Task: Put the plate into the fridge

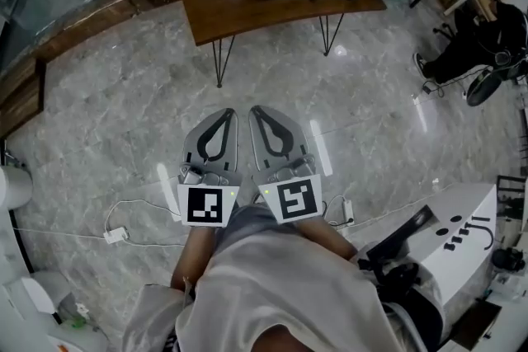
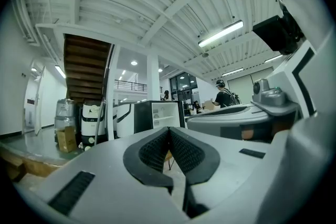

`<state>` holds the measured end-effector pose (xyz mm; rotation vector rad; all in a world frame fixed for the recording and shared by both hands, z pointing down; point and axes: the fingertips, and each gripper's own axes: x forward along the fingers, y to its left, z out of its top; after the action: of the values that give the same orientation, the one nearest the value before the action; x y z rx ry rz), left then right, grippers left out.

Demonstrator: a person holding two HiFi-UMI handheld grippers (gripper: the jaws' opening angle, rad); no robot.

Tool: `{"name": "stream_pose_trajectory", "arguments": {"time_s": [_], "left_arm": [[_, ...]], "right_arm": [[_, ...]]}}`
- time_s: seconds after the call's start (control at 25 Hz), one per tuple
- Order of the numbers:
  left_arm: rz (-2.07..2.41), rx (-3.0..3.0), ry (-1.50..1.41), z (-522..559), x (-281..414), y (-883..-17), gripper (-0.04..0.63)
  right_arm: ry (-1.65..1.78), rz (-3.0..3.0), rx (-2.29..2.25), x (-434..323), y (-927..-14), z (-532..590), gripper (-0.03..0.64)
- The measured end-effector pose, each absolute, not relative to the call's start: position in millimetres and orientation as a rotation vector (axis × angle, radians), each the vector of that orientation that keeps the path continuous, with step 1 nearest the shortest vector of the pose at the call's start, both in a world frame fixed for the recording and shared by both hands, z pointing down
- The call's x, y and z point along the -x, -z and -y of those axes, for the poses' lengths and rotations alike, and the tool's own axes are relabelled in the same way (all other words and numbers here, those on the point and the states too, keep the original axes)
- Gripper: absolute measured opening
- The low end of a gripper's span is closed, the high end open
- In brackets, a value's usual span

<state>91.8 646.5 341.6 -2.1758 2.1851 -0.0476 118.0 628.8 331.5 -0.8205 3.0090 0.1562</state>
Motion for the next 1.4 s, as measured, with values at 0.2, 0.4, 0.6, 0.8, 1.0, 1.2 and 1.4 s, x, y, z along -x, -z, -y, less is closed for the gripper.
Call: {"name": "stream_pose_trajectory", "arguments": {"time_s": [0.2,0.4,0.6,0.8,1.0,1.2,1.4], "left_arm": [[-2.163,2.215,0.073,-615.1,19.9,-332.3,0.018],[-2.131,2.292,0.144,-590.1,111.3,-342.2,0.018],[-2.119,2.359,0.151,-567.5,164.8,-357.1,0.018],[-2.104,2.45,0.155,-518.9,189.1,-381.1,0.018],[-2.122,2.458,0.136,-438.7,219.0,-402.7,0.018],[-2.092,2.48,0.239,-314.0,244.7,-417.8,0.018],[-2.083,2.502,0.291,-190.1,277.3,-412.8,0.018]], "right_arm": [[-0.166,-3.027,0.809,0.4,-325.8,-603.2,0.017],[-0.196,-3.077,0.82,99.2,-330.7,-585.6,0.017],[-0.221,-3.147,0.858,151.2,-346.6,-564.3,0.017],[-0.173,-3.172,0.951,176.2,-367.2,-516.4,0.015],[-0.188,-3.207,0.964,203.7,-394.0,-437.8,0.015],[-0.07,-3.187,0.98,232.1,-399.6,-312.9,0.015],[-0.179,-3.227,0.92,267.1,-391.8,-186.5,0.015]]}}
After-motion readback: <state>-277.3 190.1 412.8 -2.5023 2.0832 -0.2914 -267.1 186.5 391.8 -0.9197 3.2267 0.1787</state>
